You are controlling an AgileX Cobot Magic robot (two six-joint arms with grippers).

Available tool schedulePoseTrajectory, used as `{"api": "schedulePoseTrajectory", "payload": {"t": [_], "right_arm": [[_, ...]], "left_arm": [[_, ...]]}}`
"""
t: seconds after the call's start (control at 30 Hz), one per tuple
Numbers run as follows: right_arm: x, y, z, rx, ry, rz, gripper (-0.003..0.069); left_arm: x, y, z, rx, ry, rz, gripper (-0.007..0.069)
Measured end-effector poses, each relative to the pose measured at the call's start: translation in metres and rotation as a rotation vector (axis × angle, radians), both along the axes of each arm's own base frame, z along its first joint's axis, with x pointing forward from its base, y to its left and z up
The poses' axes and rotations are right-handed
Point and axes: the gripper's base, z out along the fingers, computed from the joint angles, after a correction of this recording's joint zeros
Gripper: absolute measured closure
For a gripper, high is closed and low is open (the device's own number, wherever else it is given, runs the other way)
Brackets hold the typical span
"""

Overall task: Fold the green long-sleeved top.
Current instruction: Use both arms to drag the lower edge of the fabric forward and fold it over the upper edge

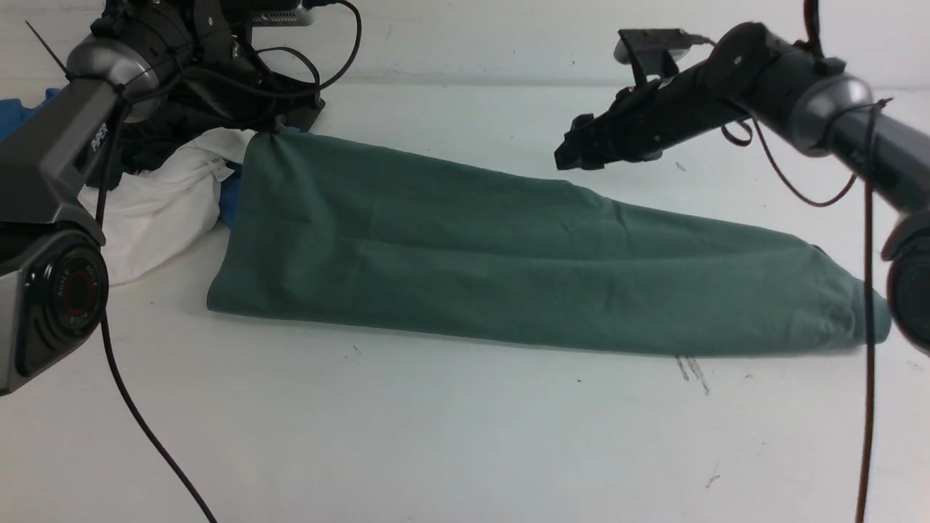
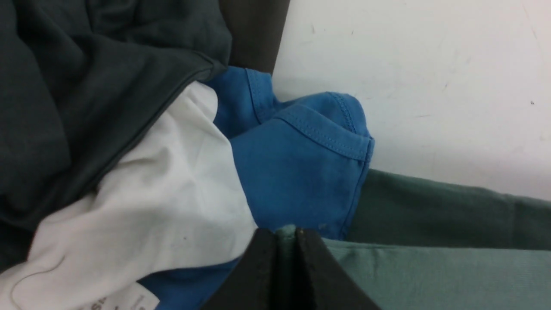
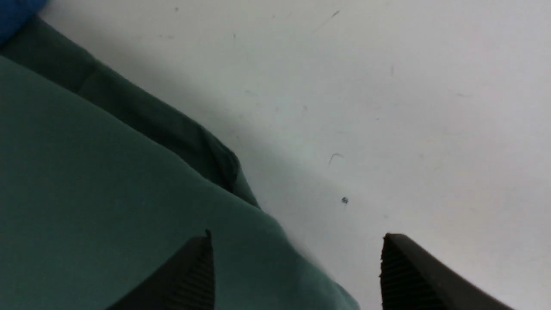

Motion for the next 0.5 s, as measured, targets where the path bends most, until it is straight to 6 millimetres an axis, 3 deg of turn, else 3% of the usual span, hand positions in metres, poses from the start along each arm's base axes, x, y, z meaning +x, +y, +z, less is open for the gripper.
{"api": "schedulePoseTrajectory", "payload": {"t": [0.2,0.3,0.33,0.37,0.4,0.43,0.5], "right_arm": [[-0.006,0.016,-0.021,-0.020,0.104,0.084,0.0191],[-0.008,0.021,-0.020,-0.043,0.108,0.101,0.0335],[-0.008,0.021,-0.020,-0.050,0.106,0.099,0.0415],[-0.008,0.021,-0.020,-0.050,0.106,0.099,0.0433],[-0.007,0.020,-0.018,-0.061,0.098,0.096,0.0547],[-0.006,0.019,-0.015,-0.068,0.086,0.095,0.0606],[-0.005,0.018,-0.007,-0.082,0.066,0.101,0.0648]], "left_arm": [[0.000,0.000,0.000,0.000,0.000,0.000,0.0598],[0.000,0.000,0.000,0.000,0.000,0.000,0.0600],[0.000,0.000,0.000,0.000,-0.001,0.001,0.0601],[0.000,0.001,0.000,0.000,-0.001,0.001,0.0601],[0.000,0.001,0.000,0.000,-0.001,0.002,0.0601],[0.000,0.002,0.001,0.000,-0.002,0.003,0.0601],[-0.002,0.002,0.004,0.000,0.001,0.003,0.0601]]}}
